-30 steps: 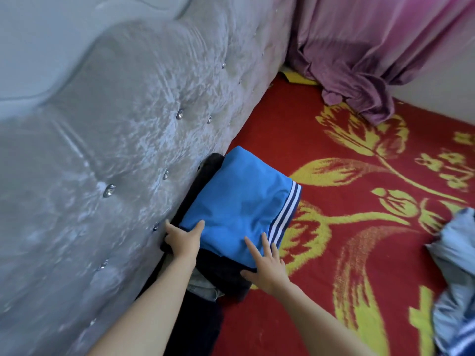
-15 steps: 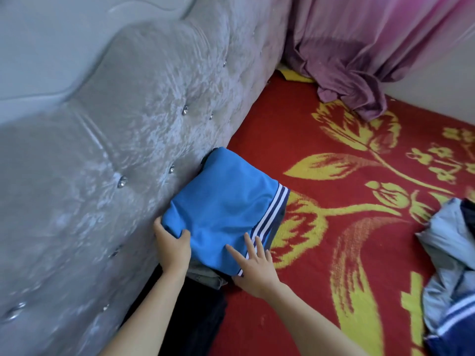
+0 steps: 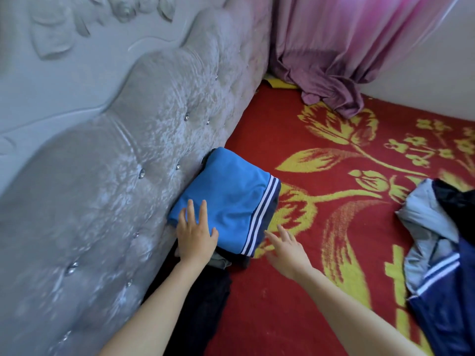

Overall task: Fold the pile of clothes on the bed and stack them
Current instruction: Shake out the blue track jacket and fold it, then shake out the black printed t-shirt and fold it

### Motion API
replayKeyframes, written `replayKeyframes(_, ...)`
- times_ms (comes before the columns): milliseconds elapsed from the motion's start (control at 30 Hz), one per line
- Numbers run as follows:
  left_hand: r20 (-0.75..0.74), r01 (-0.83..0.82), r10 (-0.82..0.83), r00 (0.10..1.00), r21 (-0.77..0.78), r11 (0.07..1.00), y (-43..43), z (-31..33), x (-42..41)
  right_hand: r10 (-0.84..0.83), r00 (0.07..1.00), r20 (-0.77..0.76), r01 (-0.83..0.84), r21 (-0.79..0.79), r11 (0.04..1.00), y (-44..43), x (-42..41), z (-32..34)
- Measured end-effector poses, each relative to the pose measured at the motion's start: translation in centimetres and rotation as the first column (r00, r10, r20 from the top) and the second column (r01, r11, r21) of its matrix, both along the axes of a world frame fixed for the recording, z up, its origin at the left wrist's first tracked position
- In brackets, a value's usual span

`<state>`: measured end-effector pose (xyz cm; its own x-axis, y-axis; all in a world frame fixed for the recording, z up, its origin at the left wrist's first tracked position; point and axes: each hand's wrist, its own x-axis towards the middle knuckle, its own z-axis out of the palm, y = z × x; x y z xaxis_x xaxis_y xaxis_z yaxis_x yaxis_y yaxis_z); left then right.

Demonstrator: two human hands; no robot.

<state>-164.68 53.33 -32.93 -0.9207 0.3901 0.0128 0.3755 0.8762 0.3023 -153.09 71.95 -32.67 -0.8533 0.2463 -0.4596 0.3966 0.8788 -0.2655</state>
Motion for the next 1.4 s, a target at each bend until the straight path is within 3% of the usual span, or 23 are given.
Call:
replayKeyframes(267,0.020,0.049,-0.052,0.998,0.141,0.989,1.5,5.8,6.3,-0.252,0.941,-0.225,0.285,0.124,0.950,6.1,13.7,8.2)
replayKeyframes(500,-0.185,0.232,-0.182,0.966,0.294,0.927,6.6,14.3,14.1,-0.236,0.809,-0.539,0.383,0.178,0.906,8.9,23.7,15.1)
replayKeyframes(667,-0.290,0.394,-0.302,0.908,0.347,0.851,12.7,18.3,23.5,-0.238,0.739,-0.630,0.460,0.213,0.862,11.0,34.1,18.7)
replayKeyframes(800,-0.324,0.498,-0.398,0.859,0.342,0.797,17.7,20.0,34.0,-0.292,0.715,-0.635,0.569,0.287,0.770,12.1,45.5,21.4)
replayKeyframes(900,-0.328,0.584,-0.493,0.806,0.308,0.751,21.0,20.3,41.9,-0.344,0.638,-0.689,0.663,0.264,0.701,13.3,53.8,21.8)
replayKeyframes(1067,-0.300,0.708,-0.642,0.706,0.266,0.654,25.3,20.7,52.2,-0.495,0.575,-0.651,0.779,0.252,0.574,13.6,64.8,20.9)
replayKeyframes(1167,-0.306,0.763,-0.699,0.646,0.261,0.591,27.5,21.0,56.1,-0.500,0.521,-0.692,0.821,0.247,0.514,13.8,69.2,20.4)
replayKeyframes(1400,-0.265,0.800,-0.755,0.600,0.240,0.551,31.7,19.9,59.2,-0.536,0.531,-0.656,0.838,0.310,0.449,15.9,75.2,18.0)
